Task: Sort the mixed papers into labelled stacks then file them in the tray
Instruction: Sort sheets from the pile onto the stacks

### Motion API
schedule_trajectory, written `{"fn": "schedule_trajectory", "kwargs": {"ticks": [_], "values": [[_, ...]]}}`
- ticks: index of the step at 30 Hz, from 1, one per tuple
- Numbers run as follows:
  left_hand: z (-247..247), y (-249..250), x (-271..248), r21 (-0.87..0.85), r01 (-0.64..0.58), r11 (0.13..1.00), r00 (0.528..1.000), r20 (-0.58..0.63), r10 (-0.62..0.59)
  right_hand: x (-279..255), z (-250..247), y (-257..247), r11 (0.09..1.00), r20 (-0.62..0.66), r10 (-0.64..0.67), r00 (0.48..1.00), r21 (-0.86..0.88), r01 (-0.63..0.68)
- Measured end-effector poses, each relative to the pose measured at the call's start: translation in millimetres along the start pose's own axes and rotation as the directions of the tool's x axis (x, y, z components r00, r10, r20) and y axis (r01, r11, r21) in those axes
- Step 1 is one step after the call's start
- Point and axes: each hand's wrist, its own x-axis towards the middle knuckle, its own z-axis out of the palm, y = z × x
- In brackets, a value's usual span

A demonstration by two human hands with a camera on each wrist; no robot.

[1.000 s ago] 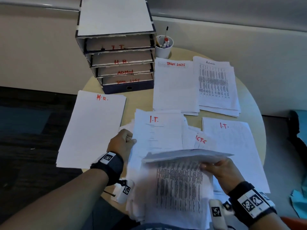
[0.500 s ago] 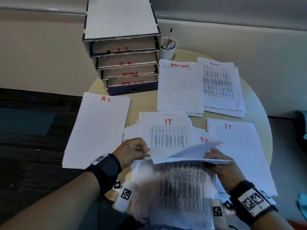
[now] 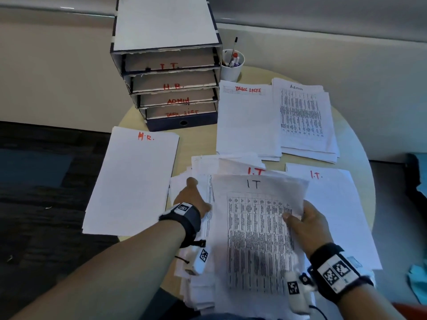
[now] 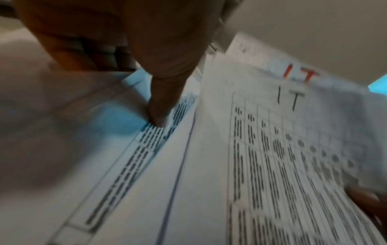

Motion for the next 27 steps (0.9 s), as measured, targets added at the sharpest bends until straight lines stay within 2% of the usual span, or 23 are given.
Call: {"fn": "schedule_trajectory", "kwargs": {"ticks": [2, 5, 8, 11, 15, 18, 20, 22, 25, 27], "values": [[-0.5, -5.7, 2.7, -0.087, -0.009, 0.996, 0.997, -0.078, 0.002, -3.3, 0.3, -3.0, 1.0, 0.012, -0.016, 1.0, -0.008, 0.016], [-1.5, -17.2, 0.4, -0.174, -0.069, 0.982, 0.986, -0.16, 0.041, -3.7, -2.8, 0.8, 0.996, 0.035, 0.022, 0.999, 0.086, -0.025], [-3.8, -26.8, -1.9, -0.296, -0.095, 0.95, 0.979, -0.202, 0.035, -4.2, -8.3, 3.8, 0.994, 0.052, 0.036, 0.998, 0.101, -0.041], [-7.6, -34.0, -2.2, -0.331, -0.082, 0.94, 0.973, -0.229, 0.005, -7.6, -10.4, 6.5, 0.984, 0.151, 0.04, 0.988, 0.167, -0.065], [-11.4, -48.4, -1.4, -0.287, -0.196, 0.938, 0.959, -0.257, 0.122, -9.6, -11.3, 6.6, 0.971, 0.19, 0.029, 0.981, 0.228, -0.073], [-17.3, -51.9, -5.8, -0.254, -0.347, 0.903, 0.911, -0.32, 0.26, -12.2, -10.8, 0.7, 0.963, 0.18, 0.018, 0.983, 0.26, -0.065], [-21.4, -48.6, -14.2, -0.218, -0.344, 0.913, 0.91, -0.318, 0.267, -13.7, -10.4, -3.4, 0.957, 0.194, 0.005, 0.981, 0.283, -0.061], [-22.6, -49.0, -20.8, -0.325, -0.34, 0.883, 0.923, -0.296, 0.246, -13.9, -11.5, -6.2, 0.953, 0.207, -0.004, 0.978, 0.296, -0.059], [-31.1, -42.5, -35.7, -0.545, -0.341, 0.766, 0.938, -0.144, 0.315, -12.2, -13.7, -8.7, 0.955, 0.263, -0.054, 0.963, 0.295, -0.027], [-37.8, -37.6, -43.7, -0.557, -0.359, 0.749, 0.905, -0.012, 0.424, -8.7, -12.8, -6.6, 0.953, 0.299, -0.084, 0.95, 0.302, -0.011]]}}
